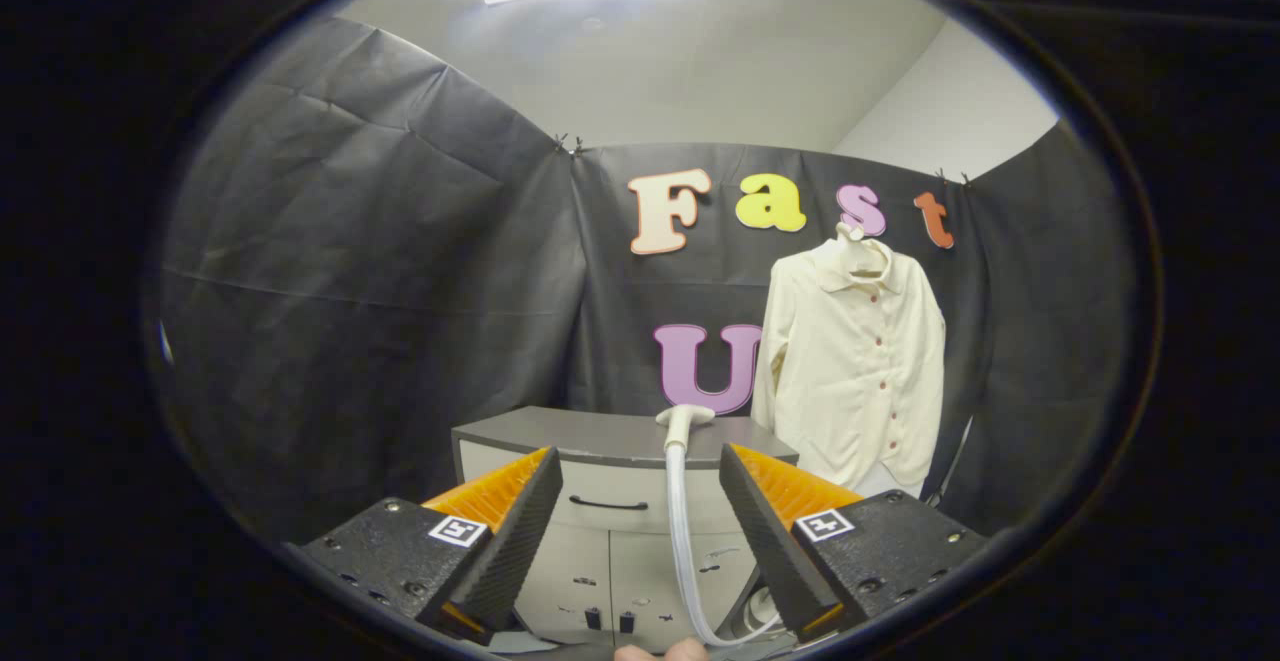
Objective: Iron the clothes twice with a garment steamer, once on the left side and once on the right side.
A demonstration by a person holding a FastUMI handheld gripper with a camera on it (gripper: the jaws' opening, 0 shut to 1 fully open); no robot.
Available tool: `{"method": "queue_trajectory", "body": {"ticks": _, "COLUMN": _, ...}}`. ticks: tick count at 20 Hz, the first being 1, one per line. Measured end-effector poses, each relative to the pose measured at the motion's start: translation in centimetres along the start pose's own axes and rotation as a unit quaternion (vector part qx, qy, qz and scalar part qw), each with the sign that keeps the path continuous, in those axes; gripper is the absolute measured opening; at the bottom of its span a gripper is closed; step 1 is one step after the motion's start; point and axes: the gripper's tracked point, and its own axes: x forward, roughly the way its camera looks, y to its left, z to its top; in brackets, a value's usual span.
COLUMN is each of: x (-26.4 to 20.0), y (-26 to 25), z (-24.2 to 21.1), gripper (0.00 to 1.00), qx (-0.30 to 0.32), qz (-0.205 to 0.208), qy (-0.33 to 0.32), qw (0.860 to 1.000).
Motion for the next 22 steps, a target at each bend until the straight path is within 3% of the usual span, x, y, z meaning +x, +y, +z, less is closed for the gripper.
{"method": "queue_trajectory", "body": {"ticks": 14, "x": 2.8, "y": 0.7, "z": -1.8, "gripper": 0.96, "qx": -0.011, "qz": 0.006, "qy": 0.013, "qw": 1.0}}
{"method": "queue_trajectory", "body": {"ticks": 22, "x": 7.1, "y": -1.2, "z": -2.3, "gripper": 0.97, "qx": -0.007, "qz": -0.015, "qy": 0.017, "qw": 1.0}}
